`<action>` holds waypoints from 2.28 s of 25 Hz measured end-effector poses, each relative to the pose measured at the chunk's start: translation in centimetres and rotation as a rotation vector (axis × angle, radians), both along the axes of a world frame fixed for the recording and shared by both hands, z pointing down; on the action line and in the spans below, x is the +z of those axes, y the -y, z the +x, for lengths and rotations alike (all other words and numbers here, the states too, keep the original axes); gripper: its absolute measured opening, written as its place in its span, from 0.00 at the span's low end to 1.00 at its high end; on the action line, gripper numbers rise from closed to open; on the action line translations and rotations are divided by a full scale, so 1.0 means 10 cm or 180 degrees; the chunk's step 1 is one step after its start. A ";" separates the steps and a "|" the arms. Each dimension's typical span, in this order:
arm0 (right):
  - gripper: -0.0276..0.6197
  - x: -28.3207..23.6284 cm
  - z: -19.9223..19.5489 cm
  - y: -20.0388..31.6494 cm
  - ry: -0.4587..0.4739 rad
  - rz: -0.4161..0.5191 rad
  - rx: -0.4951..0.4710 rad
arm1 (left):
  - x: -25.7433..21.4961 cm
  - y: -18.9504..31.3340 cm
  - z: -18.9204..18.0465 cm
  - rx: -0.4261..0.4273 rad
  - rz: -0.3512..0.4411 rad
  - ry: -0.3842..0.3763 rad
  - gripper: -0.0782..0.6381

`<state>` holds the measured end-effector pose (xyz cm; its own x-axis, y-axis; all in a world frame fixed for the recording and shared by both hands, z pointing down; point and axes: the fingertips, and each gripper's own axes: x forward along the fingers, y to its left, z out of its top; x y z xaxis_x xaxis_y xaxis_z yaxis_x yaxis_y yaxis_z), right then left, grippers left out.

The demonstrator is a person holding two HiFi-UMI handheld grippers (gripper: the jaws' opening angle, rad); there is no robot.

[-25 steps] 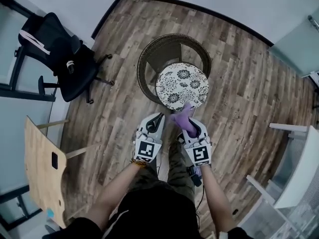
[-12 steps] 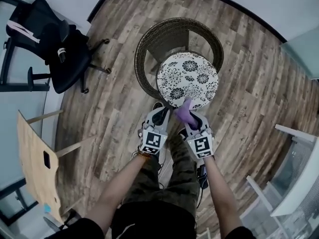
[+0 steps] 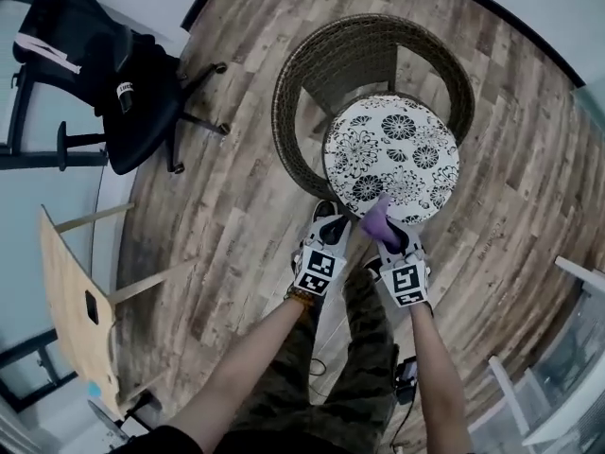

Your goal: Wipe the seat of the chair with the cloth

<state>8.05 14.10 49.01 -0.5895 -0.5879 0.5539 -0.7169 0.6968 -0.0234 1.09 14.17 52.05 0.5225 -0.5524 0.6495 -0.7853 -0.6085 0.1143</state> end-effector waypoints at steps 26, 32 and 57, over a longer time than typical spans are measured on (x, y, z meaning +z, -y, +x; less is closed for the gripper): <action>0.18 1.63 -0.34 0.19 -0.0683 -0.0808 -0.0494 | 1.60 0.28 0.01 -0.0157 -0.0964 -0.0058 0.14; 0.18 1.66 -0.29 0.18 -0.0783 -0.0801 -0.0585 | 1.69 0.26 0.02 -0.0178 -0.0979 0.0051 0.13; 0.21 1.68 0.55 0.35 -0.1239 -0.0694 -0.1186 | 1.73 0.26 0.02 -0.0262 -0.1075 0.0058 0.13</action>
